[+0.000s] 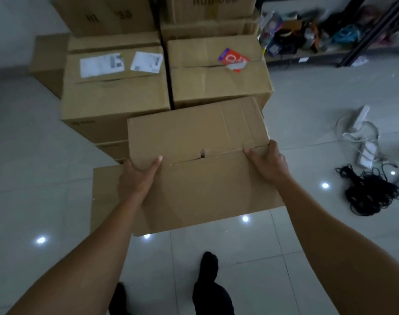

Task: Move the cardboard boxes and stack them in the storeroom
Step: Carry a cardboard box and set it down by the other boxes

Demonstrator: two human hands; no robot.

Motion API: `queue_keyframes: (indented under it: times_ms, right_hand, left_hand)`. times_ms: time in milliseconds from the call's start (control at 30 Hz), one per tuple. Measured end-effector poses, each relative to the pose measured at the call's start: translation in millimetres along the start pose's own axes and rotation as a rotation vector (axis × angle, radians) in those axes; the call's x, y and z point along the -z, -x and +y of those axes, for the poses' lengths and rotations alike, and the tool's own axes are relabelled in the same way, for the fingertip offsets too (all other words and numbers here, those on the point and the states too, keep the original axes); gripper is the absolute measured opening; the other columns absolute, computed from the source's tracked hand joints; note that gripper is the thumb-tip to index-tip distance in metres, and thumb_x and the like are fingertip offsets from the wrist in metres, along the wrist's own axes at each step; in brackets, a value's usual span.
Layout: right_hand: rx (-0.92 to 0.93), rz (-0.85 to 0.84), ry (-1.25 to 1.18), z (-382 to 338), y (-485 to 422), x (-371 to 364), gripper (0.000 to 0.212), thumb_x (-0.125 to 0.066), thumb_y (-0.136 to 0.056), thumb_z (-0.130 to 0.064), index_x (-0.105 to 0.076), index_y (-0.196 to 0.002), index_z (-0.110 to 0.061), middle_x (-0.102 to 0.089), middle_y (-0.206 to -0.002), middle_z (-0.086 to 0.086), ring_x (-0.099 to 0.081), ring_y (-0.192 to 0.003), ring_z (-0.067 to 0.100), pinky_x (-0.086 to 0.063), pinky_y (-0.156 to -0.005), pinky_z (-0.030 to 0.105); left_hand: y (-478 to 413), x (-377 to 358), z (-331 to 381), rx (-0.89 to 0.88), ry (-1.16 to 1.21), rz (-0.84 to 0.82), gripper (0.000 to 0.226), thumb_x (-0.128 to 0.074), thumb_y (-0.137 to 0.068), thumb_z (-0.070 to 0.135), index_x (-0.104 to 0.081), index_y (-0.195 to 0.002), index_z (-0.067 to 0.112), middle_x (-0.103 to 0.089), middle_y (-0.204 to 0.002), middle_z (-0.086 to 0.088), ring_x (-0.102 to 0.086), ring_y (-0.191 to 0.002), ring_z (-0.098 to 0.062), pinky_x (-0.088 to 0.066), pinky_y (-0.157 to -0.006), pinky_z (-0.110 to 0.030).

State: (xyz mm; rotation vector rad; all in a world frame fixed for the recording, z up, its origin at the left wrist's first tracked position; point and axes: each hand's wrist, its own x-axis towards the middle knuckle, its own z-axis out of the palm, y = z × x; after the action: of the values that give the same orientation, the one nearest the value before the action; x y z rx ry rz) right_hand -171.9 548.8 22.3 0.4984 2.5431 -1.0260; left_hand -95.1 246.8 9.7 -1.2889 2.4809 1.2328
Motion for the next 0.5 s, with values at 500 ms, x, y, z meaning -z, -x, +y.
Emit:
queue_keyframes:
  times_ms: [500]
  right_hand:
    - [0.243, 0.121, 0.009, -193, 247, -103, 0.084, -0.054, -0.078, -0.072, -0.033, -0.137, -0.016, -0.051, -0.135, 0.012, -0.048, -0.124, 0.034, -0.038, -0.096, 0.043]
  left_hand:
    - [30, 308, -115, -0.041, 0.131, 0.248, 0.087, -0.063, -0.062, 0.082, -0.047, -0.131, 0.032, -0.06, -0.13, -0.004, -0.053, -0.121, -0.034, -0.041, -0.098, -0.042]
